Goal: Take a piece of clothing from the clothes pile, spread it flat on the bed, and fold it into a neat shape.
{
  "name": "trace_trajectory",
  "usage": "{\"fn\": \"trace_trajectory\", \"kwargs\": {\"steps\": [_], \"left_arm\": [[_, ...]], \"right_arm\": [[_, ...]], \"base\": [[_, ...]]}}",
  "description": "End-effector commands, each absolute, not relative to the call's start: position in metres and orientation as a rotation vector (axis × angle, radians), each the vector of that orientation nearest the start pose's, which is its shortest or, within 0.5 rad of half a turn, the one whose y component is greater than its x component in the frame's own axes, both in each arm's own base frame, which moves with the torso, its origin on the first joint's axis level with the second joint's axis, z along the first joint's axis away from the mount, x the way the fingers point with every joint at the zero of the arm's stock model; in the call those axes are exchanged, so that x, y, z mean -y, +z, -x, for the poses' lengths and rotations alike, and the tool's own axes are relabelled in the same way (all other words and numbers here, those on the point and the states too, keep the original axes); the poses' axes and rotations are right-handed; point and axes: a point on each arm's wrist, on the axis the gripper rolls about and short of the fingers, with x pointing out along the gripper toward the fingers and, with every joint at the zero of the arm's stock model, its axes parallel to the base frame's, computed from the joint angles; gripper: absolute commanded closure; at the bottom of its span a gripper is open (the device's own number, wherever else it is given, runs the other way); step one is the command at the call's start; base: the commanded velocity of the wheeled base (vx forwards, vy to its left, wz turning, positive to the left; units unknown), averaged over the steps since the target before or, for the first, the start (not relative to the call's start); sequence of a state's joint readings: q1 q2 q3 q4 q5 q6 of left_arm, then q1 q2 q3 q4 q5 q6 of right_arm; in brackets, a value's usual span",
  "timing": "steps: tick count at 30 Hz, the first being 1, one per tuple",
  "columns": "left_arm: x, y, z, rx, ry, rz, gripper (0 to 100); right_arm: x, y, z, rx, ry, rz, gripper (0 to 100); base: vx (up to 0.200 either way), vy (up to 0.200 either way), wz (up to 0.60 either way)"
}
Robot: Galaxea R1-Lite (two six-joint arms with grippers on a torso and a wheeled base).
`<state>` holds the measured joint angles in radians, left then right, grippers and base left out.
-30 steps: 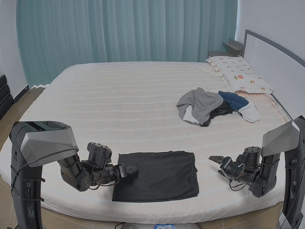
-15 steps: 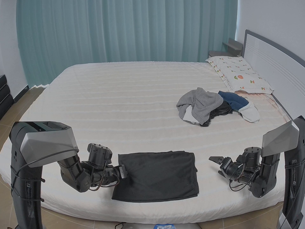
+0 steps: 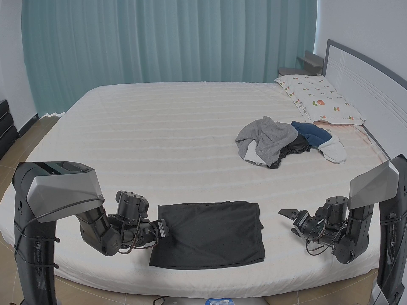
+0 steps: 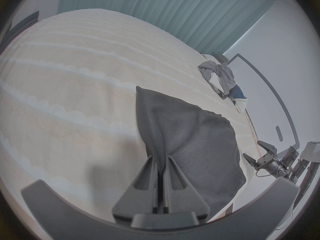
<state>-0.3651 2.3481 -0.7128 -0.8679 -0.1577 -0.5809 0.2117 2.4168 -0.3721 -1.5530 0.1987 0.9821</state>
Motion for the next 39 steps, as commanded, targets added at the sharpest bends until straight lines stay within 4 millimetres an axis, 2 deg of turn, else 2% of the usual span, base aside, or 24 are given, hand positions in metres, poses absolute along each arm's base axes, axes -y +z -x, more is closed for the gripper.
{"fn": "trace_trajectory", "kwargs": {"steps": [1, 6, 27, 39], "left_arm": [[0.1275, -0.0362, -0.3236, -0.891, -0.256, 0.461, 100], [0.1266, -0.0374, -0.3212, -0.897, -0.257, 0.452, 100], [0.1269, -0.037, -0.322, -0.895, -0.256, 0.457, 100], [0.1267, -0.0372, -0.3216, -0.896, -0.254, 0.456, 100]], "right_arm": [[-0.0679, -0.039, -0.2948, -0.645, 0.13, -0.945, 0], [-0.0679, -0.039, -0.2948, -0.645, 0.13, -0.945, 0], [-0.0683, -0.0391, -0.2947, -0.645, 0.13, -0.944, 0], [-0.0684, -0.0394, -0.295, -0.645, 0.13, -0.944, 0]], "base": [[0.0, 0.0, 0.0], [0.0, 0.12, 0.0], [0.0, 0.0, 0.0], [0.0, 0.2, 0.0]]}}
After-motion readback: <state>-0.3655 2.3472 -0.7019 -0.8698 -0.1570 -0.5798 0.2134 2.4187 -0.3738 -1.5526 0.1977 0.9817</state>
